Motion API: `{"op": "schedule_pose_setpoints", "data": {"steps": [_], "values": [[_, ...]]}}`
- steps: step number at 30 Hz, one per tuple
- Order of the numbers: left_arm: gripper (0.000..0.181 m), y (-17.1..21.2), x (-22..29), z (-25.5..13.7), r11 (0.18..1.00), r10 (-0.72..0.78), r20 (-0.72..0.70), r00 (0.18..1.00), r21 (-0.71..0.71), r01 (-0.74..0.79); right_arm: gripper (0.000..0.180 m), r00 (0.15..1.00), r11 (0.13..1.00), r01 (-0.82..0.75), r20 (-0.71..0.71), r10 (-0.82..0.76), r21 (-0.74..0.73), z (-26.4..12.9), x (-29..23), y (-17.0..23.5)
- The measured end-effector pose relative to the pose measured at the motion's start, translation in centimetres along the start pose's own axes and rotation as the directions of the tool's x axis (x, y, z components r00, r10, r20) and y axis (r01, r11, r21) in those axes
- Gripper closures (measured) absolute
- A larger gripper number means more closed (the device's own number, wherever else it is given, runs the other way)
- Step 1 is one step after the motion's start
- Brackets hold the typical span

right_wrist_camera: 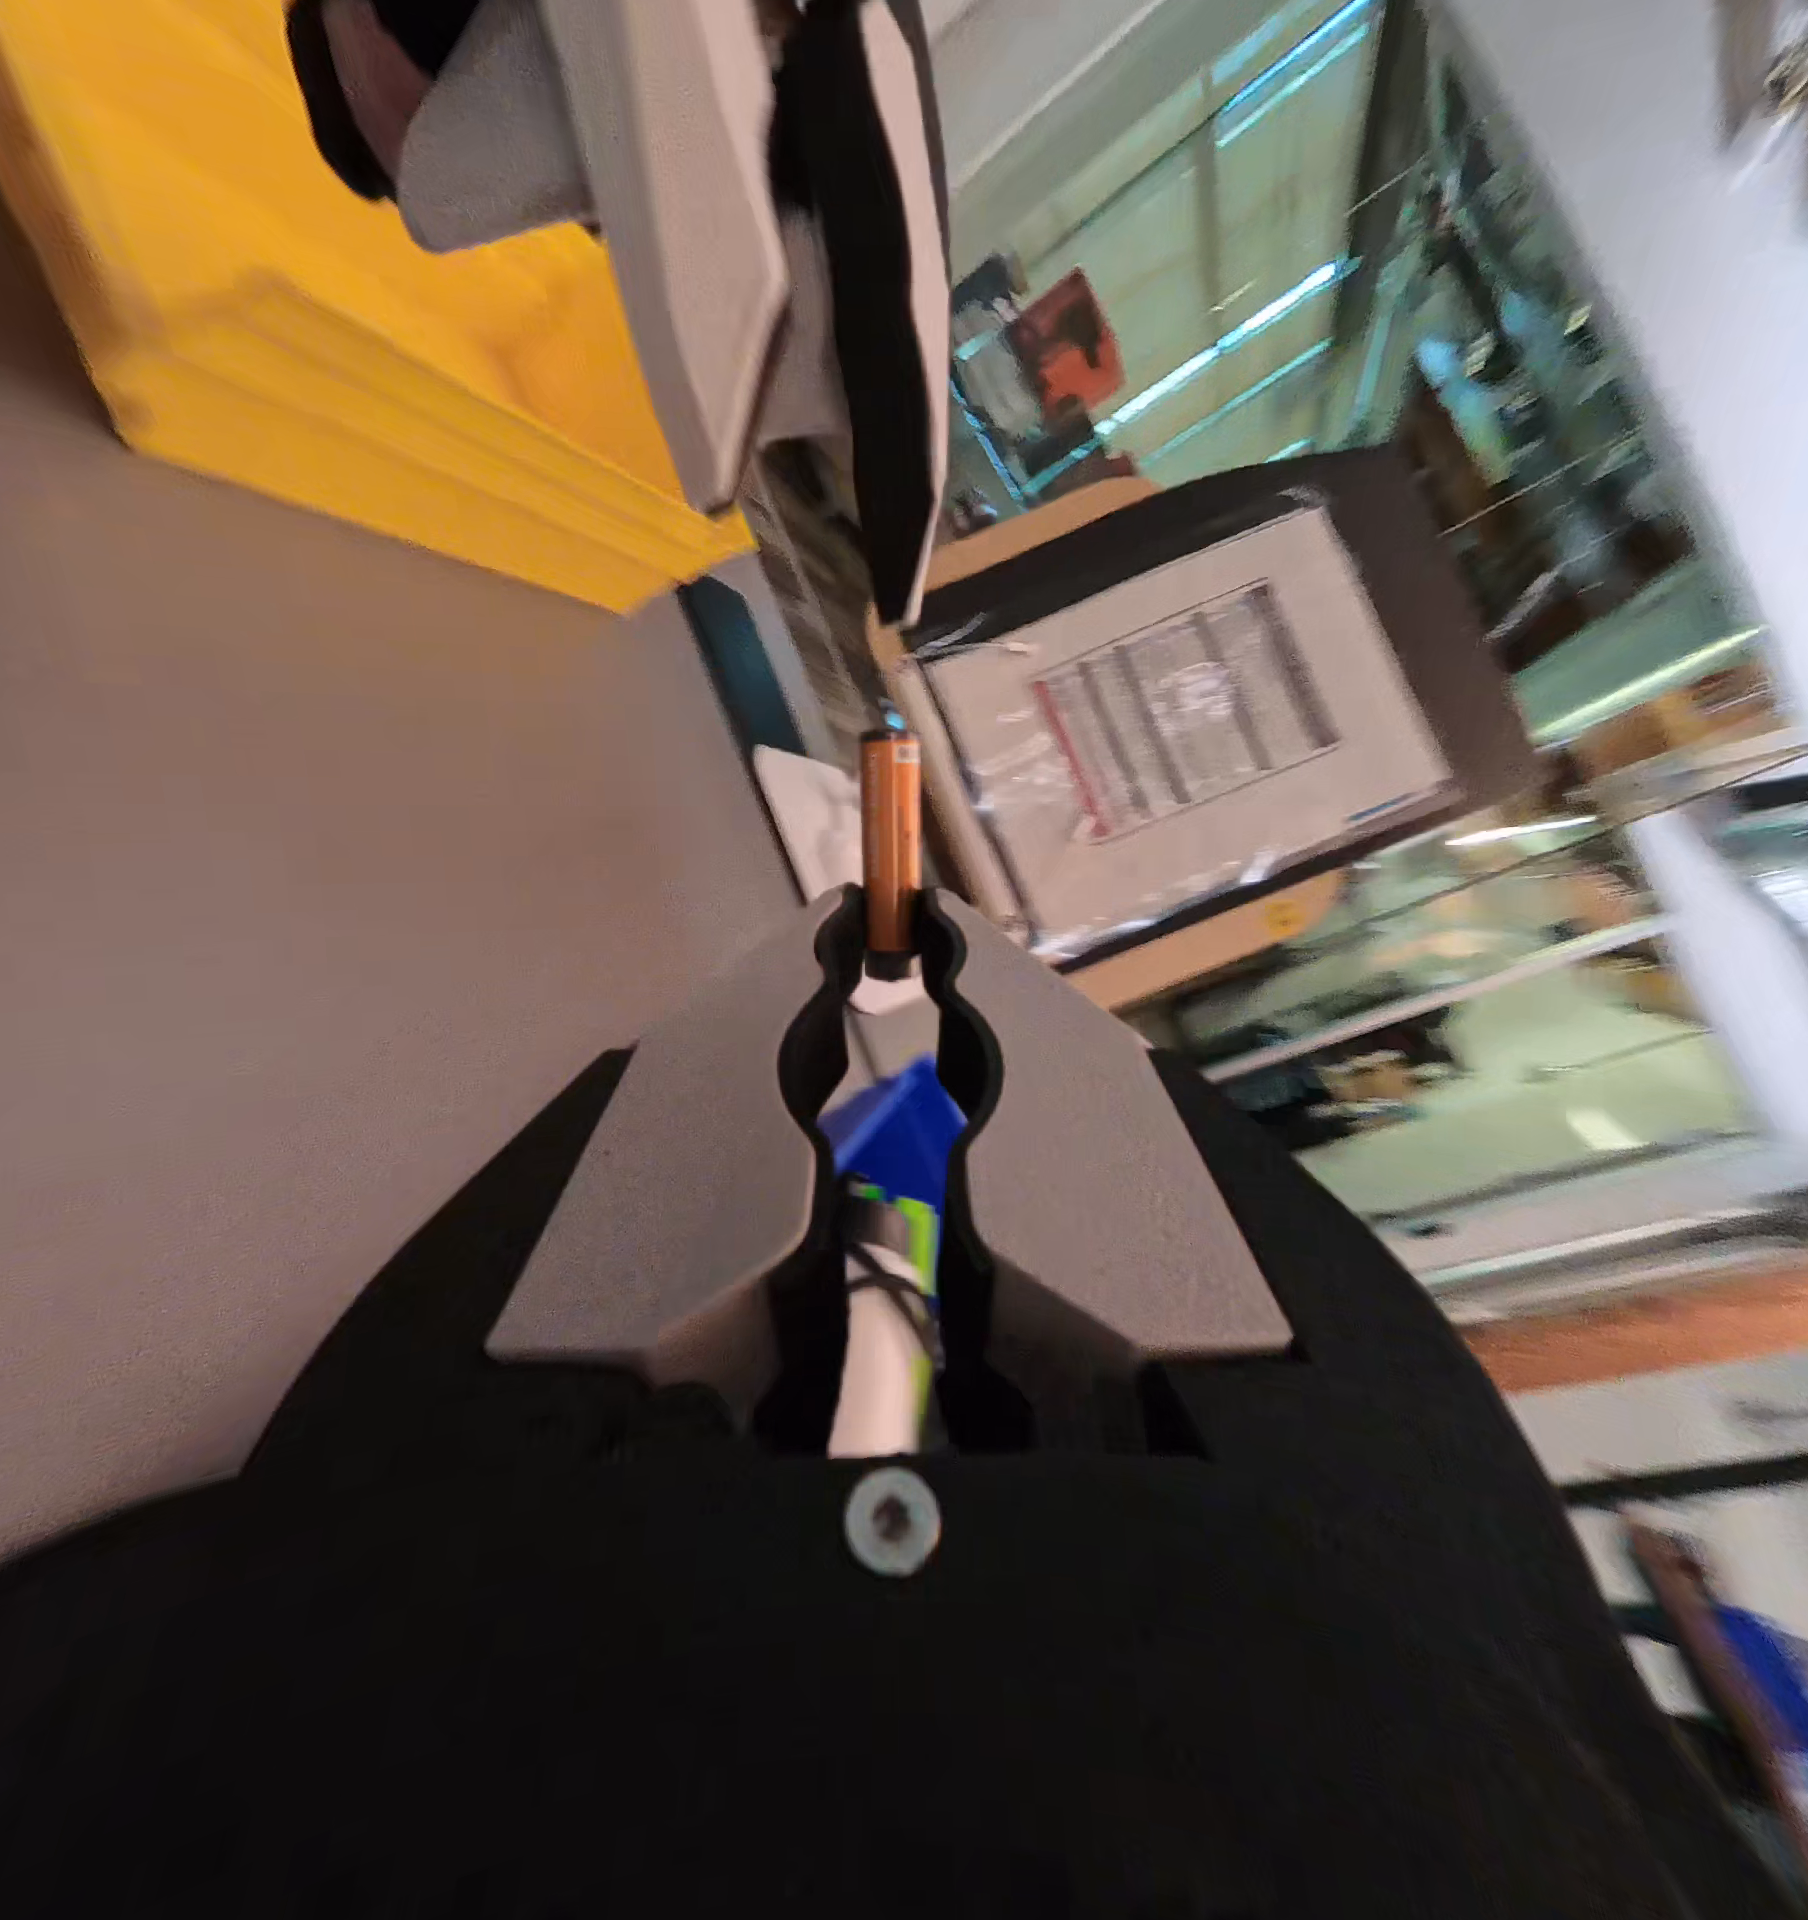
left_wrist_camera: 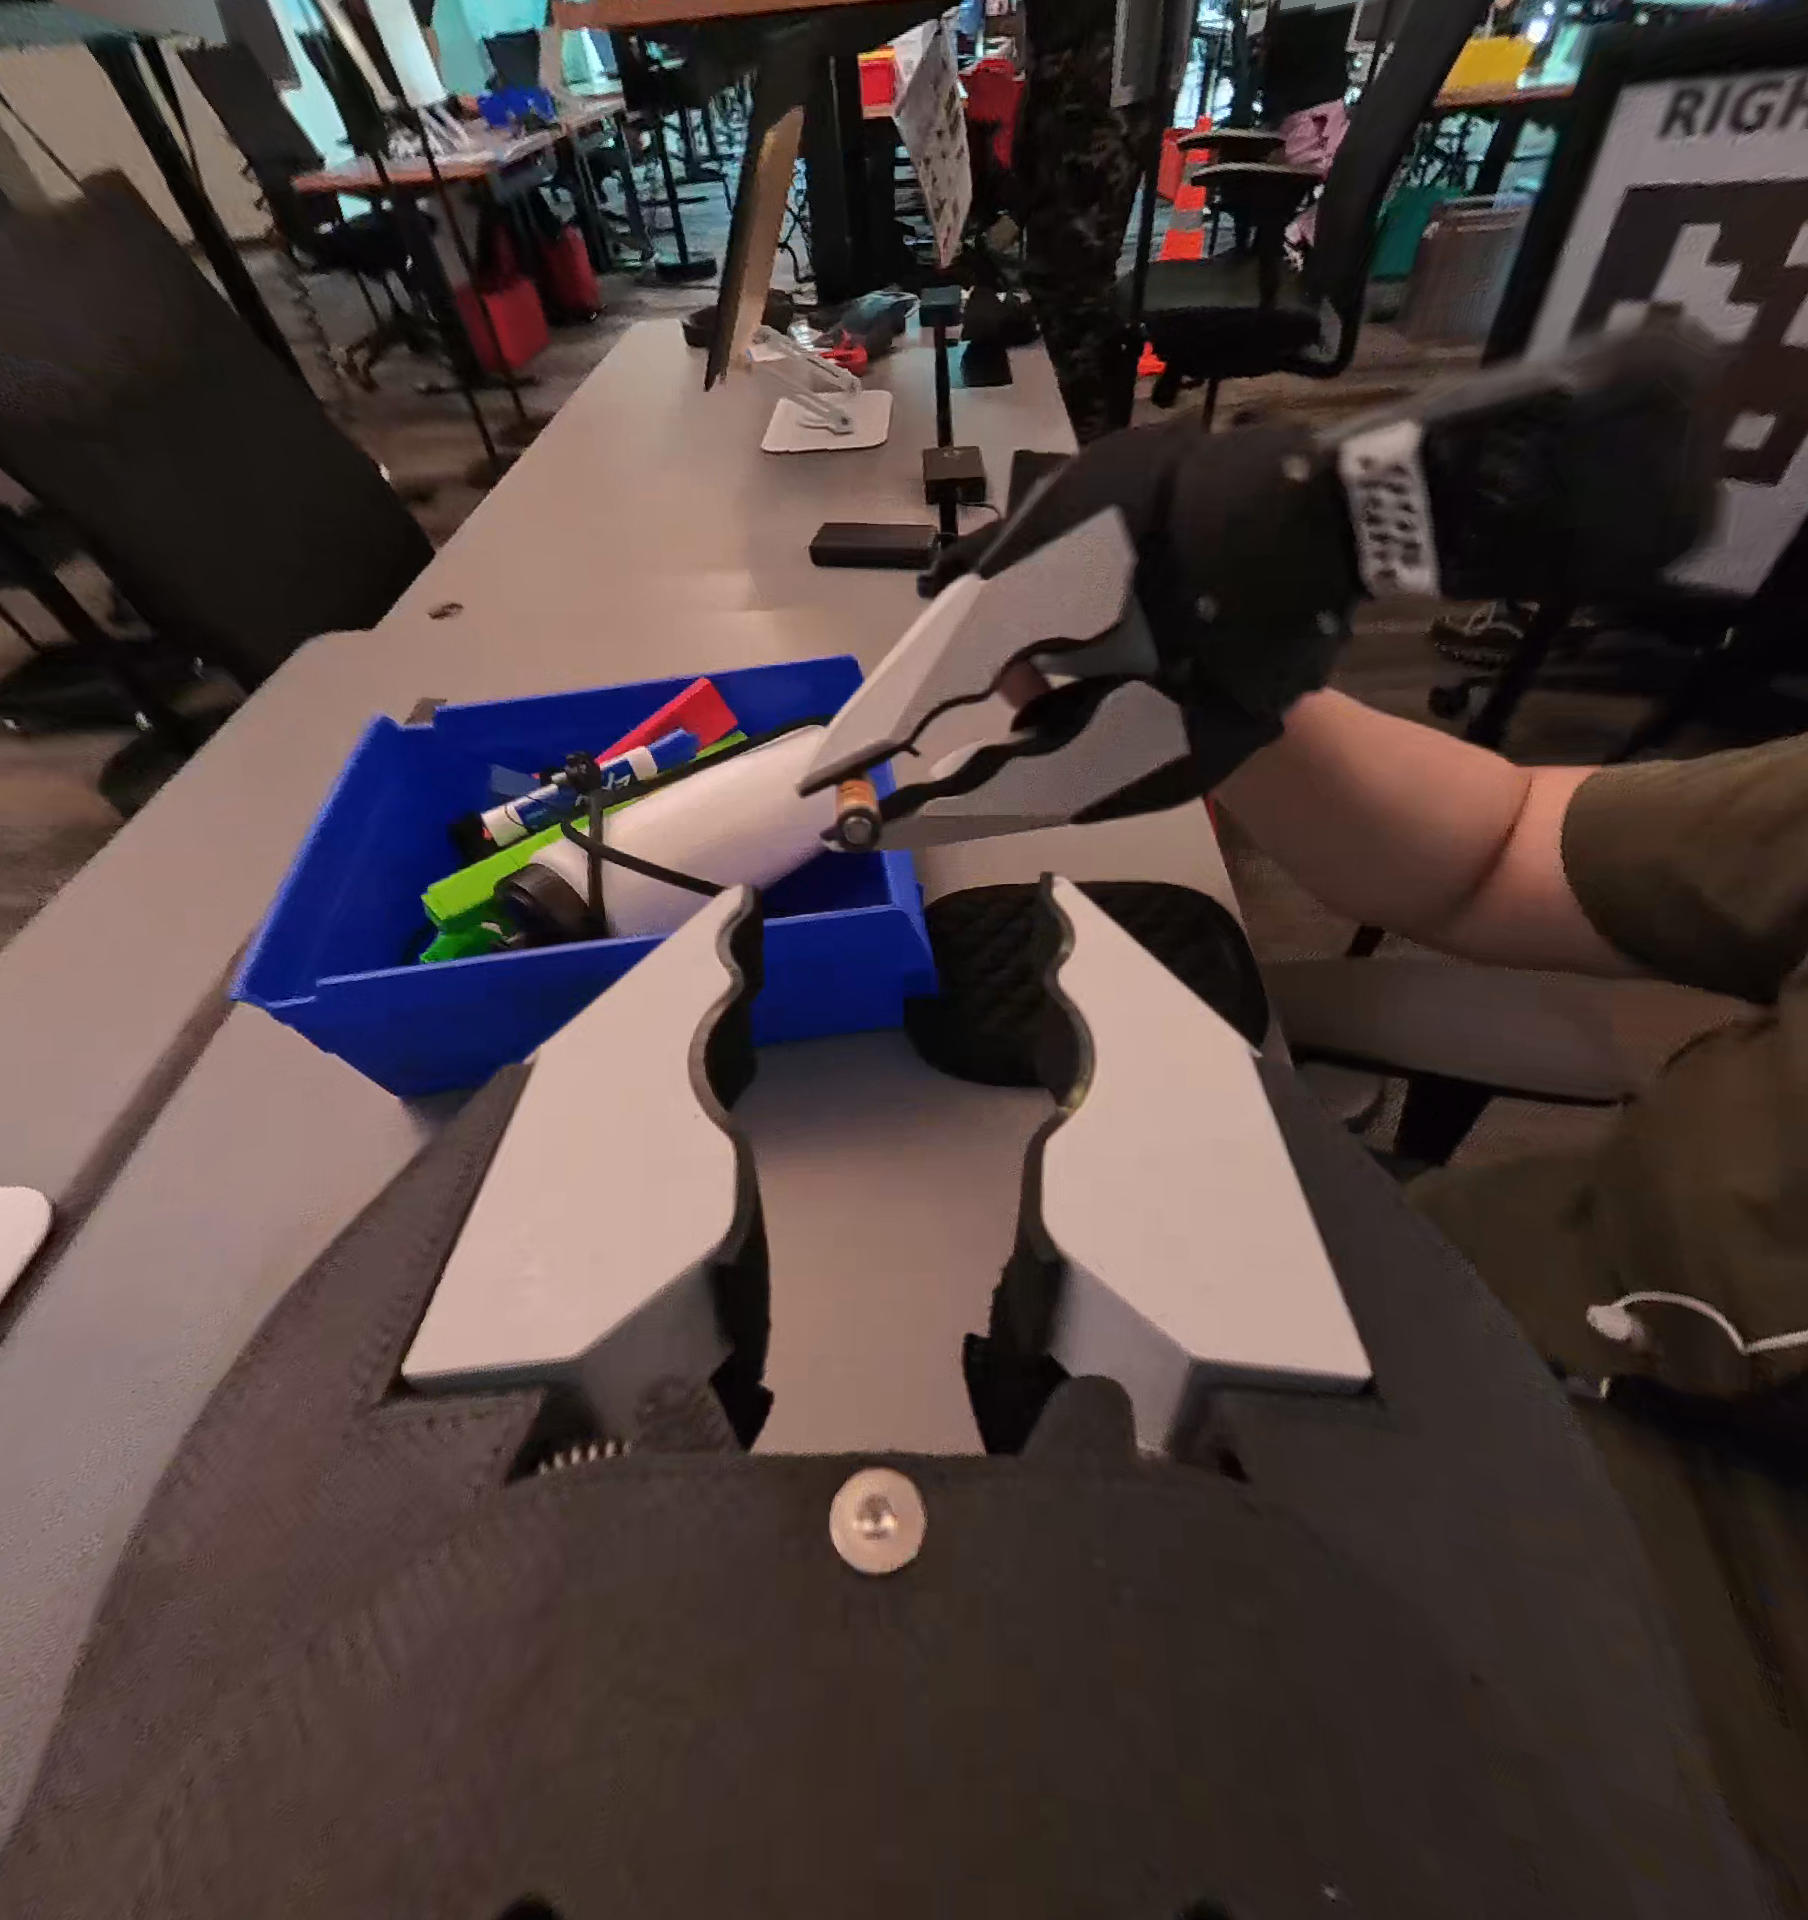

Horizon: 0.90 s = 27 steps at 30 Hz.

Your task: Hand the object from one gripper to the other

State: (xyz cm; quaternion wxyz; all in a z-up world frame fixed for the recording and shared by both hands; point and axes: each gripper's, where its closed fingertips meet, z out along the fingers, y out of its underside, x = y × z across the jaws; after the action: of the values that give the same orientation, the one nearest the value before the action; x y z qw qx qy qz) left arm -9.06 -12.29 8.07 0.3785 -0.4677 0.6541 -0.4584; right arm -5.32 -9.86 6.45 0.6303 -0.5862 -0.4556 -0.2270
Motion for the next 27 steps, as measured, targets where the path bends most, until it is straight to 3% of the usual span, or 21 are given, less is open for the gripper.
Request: {"op": "schedule_pose_setpoints", "data": {"steps": [5, 11, 13, 15, 19, 21, 22, 23, 24, 25, 27], "values": [[0.147, -0.2, -0.1, 1.9, 0.994, -0.099, -0.019, 0.995, 0.048, 0.099, 0.171, 0.977, 0.979, 0.192, -0.082, -0.197, -0.061, -0.4, 0.4, -0.8], [0.154, 0.1, -0.4, 3.7, 0.995, -0.101, 0.008, 0.995, 0.026, 0.1, 0.171, 0.956, 0.958, 0.259, -0.105, -0.272, -0.124, -0.5, 0.3, -0.3], [0.172, 0.2, -0.5, 4.1, 0.996, -0.089, 0.019, 0.996, 0.01, 0.089, 0.171, 0.95, 0.952, 0.275, -0.113, -0.29, -0.132, -0.5, 0.3, -0.3], [0.173, 0.2, -0.6, 4.3, 0.998, -0.063, 0.033, 0.997, 0.0, 0.063, 0.17, 0.951, 0.953, 0.27, -0.117, -0.286, -0.138, -0.6, 0.5, -0.2], [0.173, -1.1, -1.4, 3.6, 0.997, 0.0, 0.11, 0.994, 0.078, -0.009, 0.164, 0.962, 0.981, 0.178, -0.195, -0.191, -0.078, -1.2, 1.7, -0.5], [0.173, -2.3, -2.4, 2.5, 0.982, 0.072, 0.219, 0.973, 0.154, -0.107, 0.155, 0.976, 1.0, -0.009, -0.218, 0.003, -0.023, -1.9, 2.7, 0.0], [0.173, -2.8, -3.4, 1.7, 0.968, 0.123, 0.315, 0.941, 0.171, -0.184, 0.15, 0.964, 0.985, -0.168, -0.2, 0.173, 0.043, -2.2, 3.1, 0.1], [0.173, -3.3, -4.0, 0.9, 0.944, 0.191, 0.413, 0.89, 0.17, -0.282, 0.147, 0.918, 0.924, -0.356, -0.134, 0.374, 0.14, -2.5, 3.2, -0.2], [0.173, -3.7, -4.4, 0.1, 0.91, 0.268, 0.501, 0.823, 0.149, -0.387, 0.142, 0.824, 0.8, -0.547, -0.009, 0.566, 0.246, -2.9, 3.2, -1.0], [0.173, -4.0, -4.5, -0.5, 0.868, 0.341, 0.572, 0.746, 0.113, -0.484, 0.14, 0.687, 0.621, -0.714, 0.15, 0.711, 0.323, -3.4, 3.5, -1.9], [0.173, -4.5, -3.7, -1.2, 0.773, 0.452, 0.656, 0.605, 0.051, -0.632, 0.14, 0.367, 0.229, -0.915, 0.45, 0.814, 0.333, -4.4, 4.6, -2.8]]}}
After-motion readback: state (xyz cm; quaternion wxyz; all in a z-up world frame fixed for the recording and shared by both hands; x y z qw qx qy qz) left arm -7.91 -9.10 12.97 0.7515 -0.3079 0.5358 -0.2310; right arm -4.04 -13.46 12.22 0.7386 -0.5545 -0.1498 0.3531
